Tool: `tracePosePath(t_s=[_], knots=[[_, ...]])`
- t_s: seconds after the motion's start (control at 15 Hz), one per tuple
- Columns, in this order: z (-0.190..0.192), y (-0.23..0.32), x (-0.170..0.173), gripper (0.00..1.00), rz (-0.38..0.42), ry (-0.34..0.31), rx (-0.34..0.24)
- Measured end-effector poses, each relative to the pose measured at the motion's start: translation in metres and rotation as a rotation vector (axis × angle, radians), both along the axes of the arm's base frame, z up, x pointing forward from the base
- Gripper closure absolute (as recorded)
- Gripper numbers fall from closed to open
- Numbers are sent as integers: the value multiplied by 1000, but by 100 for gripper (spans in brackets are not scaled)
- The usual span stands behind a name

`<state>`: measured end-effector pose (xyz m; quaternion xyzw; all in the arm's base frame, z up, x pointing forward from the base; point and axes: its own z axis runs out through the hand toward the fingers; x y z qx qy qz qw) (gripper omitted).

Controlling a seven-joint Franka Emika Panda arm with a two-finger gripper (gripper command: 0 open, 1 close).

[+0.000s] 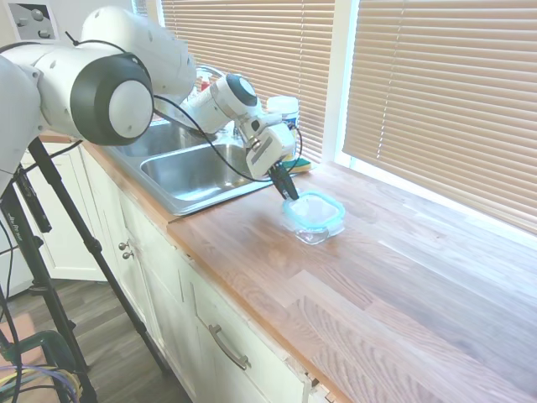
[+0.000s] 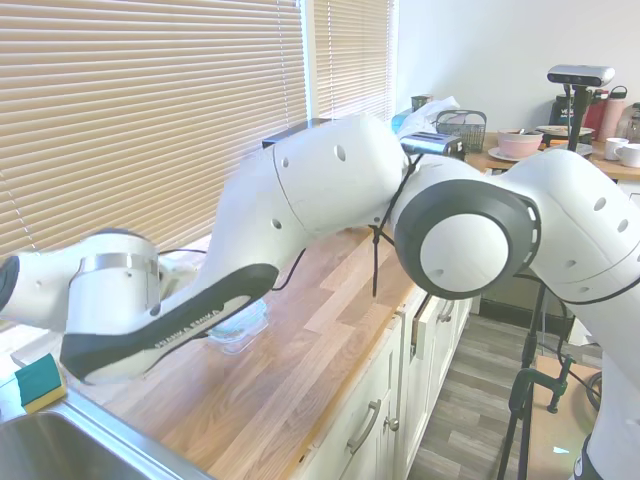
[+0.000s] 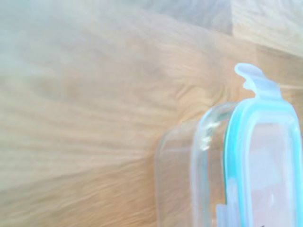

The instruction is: Uncover the lid of the food container

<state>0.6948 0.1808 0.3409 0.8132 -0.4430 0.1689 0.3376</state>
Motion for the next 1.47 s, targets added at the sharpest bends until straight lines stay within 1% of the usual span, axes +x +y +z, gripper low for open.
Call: tracePosePath(t_s=[0.13, 0.27, 0.4, 0.6, 0.73, 0.87, 0.93, 1.07, 1.33, 1.47], knots=[[16, -7, 2, 100, -17, -18, 21], [37, -19, 4, 100, -36, -50, 29], [62, -36, 7, 100, -60, -90, 33], [92, -73, 10, 100, -119, -131, 63], [101, -103, 14, 100, -160, -153, 81], [103, -132, 16, 100, -194, -169, 122], [104, -147, 15, 100, -204, -180, 150], [107, -180, 9, 100, -223, -196, 239], [102, -248, -16, 100, -249, -233, 492], [95, -287, -33, 100, -270, -248, 600]])
